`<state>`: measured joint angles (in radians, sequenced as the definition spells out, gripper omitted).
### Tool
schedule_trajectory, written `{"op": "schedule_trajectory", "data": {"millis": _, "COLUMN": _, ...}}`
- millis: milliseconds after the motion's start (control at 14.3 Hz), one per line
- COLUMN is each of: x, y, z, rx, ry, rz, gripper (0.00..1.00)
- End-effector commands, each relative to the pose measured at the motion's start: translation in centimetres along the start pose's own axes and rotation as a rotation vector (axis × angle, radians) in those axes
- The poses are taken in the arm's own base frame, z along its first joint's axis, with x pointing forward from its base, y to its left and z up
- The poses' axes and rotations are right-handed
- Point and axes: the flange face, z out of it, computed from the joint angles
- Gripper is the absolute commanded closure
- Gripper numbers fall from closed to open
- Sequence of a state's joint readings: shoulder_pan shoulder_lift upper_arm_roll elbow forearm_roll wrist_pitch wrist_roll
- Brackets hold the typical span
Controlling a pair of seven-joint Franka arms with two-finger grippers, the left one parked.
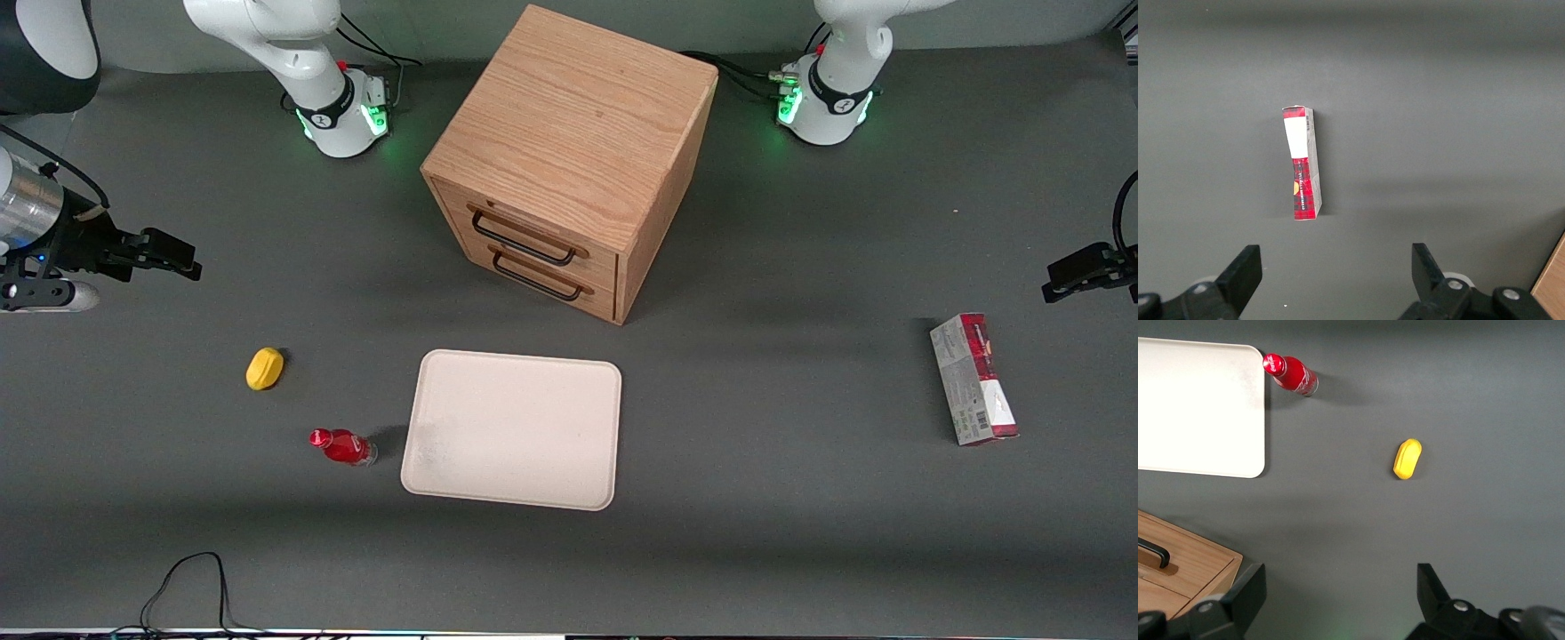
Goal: Place coke bottle on tray
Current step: 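Move the open right gripper toward the red bottle beside the tray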
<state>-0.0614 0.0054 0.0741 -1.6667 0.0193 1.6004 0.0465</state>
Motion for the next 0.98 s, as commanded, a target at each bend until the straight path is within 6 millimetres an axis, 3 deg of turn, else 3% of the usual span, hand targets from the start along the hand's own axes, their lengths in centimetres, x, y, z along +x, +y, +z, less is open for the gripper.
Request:
{"op": "schedule_trajectory", "data": {"millis": 0, "x": 0.2, "y": 0.1, "z": -0.4, "rx": 0.005, "ry": -0.007, "rz": -0.003, "gripper": 0.00}}
{"op": "schedule_trajectory", "data": {"millis": 771, "x": 0.4, "y": 0.6, "z": -0.4, "rx": 0.009, "ry": -0.007, "rz": 0.017, "gripper": 0.00}}
{"op": "schedule_trajectory", "data": {"millis": 911, "x": 1.5, "y": 0.6, "z": -1.0, "rx": 0.010, "ry": 0.009, "rz": 0.021, "gripper": 0.00}}
